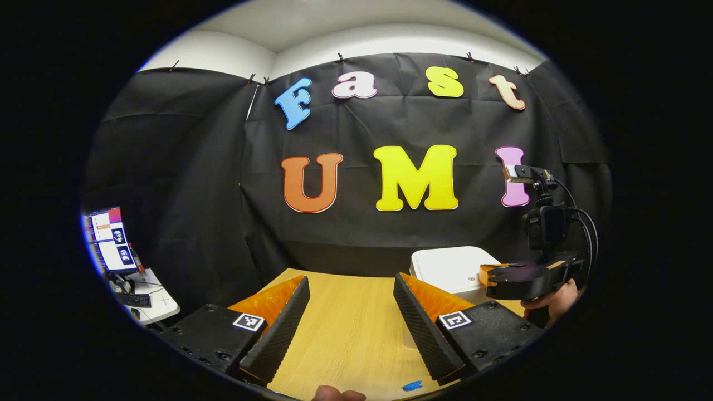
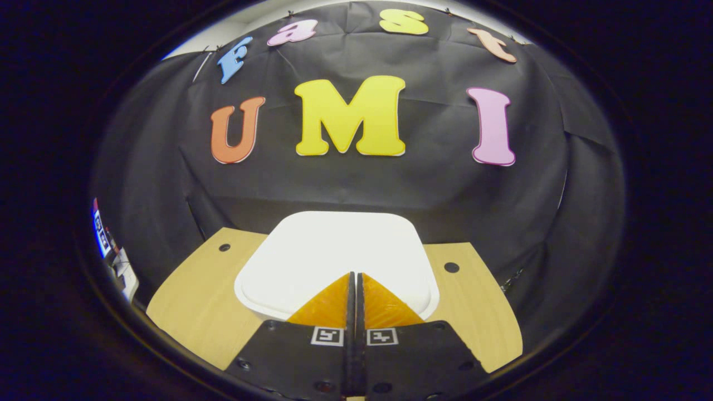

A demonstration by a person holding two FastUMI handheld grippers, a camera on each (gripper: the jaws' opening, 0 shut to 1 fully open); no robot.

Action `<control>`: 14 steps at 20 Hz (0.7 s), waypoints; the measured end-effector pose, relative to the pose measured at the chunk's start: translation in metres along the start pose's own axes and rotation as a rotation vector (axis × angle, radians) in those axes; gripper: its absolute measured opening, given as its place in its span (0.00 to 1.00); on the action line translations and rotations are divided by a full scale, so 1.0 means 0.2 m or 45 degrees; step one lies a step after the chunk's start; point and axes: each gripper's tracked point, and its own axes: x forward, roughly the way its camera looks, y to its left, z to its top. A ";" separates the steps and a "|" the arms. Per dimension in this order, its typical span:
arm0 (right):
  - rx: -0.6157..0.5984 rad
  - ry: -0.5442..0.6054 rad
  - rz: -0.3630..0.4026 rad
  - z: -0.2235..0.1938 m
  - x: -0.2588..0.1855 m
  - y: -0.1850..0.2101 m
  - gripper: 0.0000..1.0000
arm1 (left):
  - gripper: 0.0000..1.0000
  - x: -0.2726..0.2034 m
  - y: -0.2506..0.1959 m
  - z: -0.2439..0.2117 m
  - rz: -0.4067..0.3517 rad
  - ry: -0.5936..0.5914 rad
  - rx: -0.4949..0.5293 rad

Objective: Press the lid of the desktop garbage bin to open it, pick up the crumpled paper on the desktop and throw it into the bin, then pick up the pop can on the desktop and drop it into the bin, and finally close the garbage bin lid.

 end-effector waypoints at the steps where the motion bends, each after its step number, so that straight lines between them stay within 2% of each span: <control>1: 0.000 -0.019 -0.001 0.02 -0.01 -0.01 0.01 | 0.98 0.00 -0.01 0.01 -0.005 -0.007 0.007; 2: -0.021 -0.033 -0.037 0.05 -0.03 -0.04 0.01 | 0.98 0.00 0.00 0.02 -0.007 -0.014 0.011; 5: 0.013 -0.094 -0.004 0.15 -0.10 -0.05 0.54 | 0.97 -0.01 -0.03 0.00 -0.029 -0.005 -0.012; 6: 0.027 -0.142 -0.008 0.20 -0.14 -0.07 0.64 | 0.98 -0.01 -0.04 -0.01 -0.036 0.002 -0.013; 7: 0.031 -0.187 -0.007 0.25 -0.18 -0.08 0.80 | 0.98 -0.01 -0.05 -0.01 -0.044 0.003 -0.011; 11: 0.009 -0.293 -0.003 0.33 -0.29 -0.07 0.96 | 0.98 -0.01 -0.09 0.00 -0.082 -0.016 -0.011; 14: -0.025 -0.348 0.015 0.33 -0.38 -0.05 0.96 | 0.98 -0.01 -0.14 -0.03 -0.119 -0.001 -0.021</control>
